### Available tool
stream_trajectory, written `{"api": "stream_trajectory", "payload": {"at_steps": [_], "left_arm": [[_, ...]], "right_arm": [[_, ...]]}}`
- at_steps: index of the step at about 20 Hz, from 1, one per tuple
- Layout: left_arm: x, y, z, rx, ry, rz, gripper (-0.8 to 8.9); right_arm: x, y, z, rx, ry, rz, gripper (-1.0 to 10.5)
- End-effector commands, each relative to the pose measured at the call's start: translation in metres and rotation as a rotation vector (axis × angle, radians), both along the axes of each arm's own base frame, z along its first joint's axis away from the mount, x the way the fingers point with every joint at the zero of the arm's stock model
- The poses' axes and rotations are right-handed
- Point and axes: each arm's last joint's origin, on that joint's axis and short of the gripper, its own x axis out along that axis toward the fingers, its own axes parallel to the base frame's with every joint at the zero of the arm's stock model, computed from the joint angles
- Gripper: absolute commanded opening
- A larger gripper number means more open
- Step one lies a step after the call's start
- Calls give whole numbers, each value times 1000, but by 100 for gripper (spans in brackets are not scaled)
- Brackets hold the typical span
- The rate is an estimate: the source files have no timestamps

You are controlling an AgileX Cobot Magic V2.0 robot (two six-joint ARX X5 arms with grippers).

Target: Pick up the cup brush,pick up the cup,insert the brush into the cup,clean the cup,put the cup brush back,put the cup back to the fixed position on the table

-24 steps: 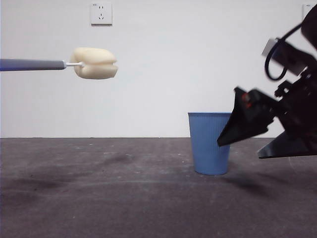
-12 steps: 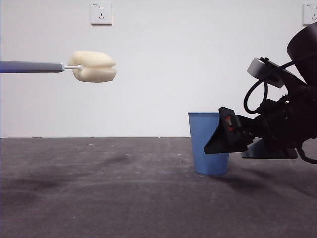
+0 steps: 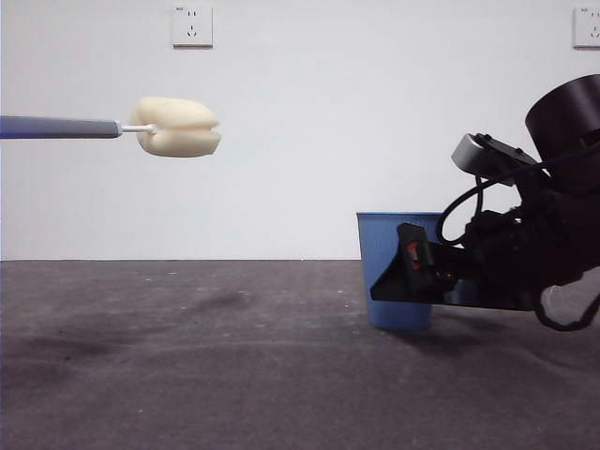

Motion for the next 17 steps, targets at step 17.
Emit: {"api": "stream_trajectory", "payload": {"at_steps": [17], "left_arm": [[0, 0, 1, -13, -7, 11, -9]], "right_arm": [[18, 9, -1, 9, -9, 2, 404]]}}
